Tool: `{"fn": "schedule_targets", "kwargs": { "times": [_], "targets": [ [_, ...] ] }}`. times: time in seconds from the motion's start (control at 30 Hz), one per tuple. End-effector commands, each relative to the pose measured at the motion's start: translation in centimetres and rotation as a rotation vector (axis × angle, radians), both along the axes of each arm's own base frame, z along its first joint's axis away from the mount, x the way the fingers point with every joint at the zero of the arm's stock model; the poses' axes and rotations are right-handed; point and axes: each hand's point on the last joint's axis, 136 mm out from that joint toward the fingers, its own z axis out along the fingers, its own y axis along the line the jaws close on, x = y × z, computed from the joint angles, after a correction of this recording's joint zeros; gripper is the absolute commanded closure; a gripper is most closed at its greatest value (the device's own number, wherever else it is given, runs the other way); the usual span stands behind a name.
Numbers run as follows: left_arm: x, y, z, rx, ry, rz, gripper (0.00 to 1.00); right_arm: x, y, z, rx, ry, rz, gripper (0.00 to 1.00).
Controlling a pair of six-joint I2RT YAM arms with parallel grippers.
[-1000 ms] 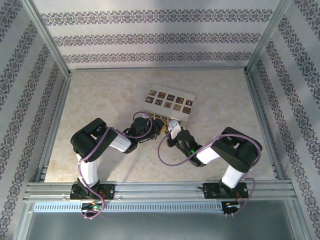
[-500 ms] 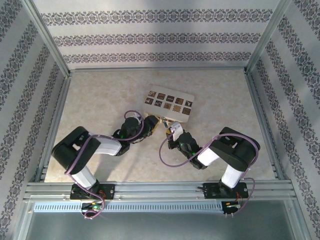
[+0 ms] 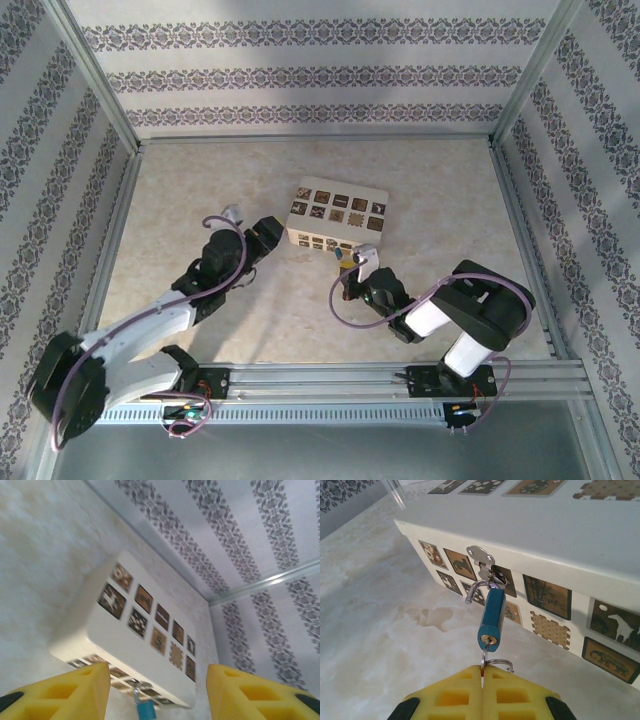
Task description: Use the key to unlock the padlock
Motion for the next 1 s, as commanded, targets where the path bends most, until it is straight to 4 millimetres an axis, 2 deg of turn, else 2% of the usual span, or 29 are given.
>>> {"fn": "schedule_targets", "kwargs": {
  "times": [0.0, 0.4, 0.53, 0.7, 0.87, 0.97],
  "targets": [
    [-0.4, 3.7, -1.4, 0.236, 0.024, 0.104, 0.47, -0.2, 0.1, 1.1, 0.108, 0.026, -0.002, 1.00],
    [-0.4, 4.6, -1.3, 0.314, 0.015, 0.127, 0.46, -0.1, -0.2, -0.1, 0.137, 0.089, -0.010, 1.00],
    [-0.4, 5.0, -1.0, 0.344, 0.006, 0.135, 0.44, -0.1, -0.3, 0.1, 0.134, 0.077, -0.006, 0.88],
    [-0.5, 5.8, 0.2, 0.400, -0.007, 0.144, 0.42, -0.4, -1.4, 0.5, 0.118, 0.058, -0.033, 0.74],
    [-0.5, 6.9, 1.2, 0.442, -0.011, 0.148, 0.33, -0.9, -2.9, 1.4, 0.102, 0.050, -0.062, 0.65],
    [0.0, 7.3, 1.0, 0.426, 0.010, 0.126, 0.28, -0.9, -3.5, 2.5, 0.096, 0.072, -0.068, 0.58]
  ]
}}
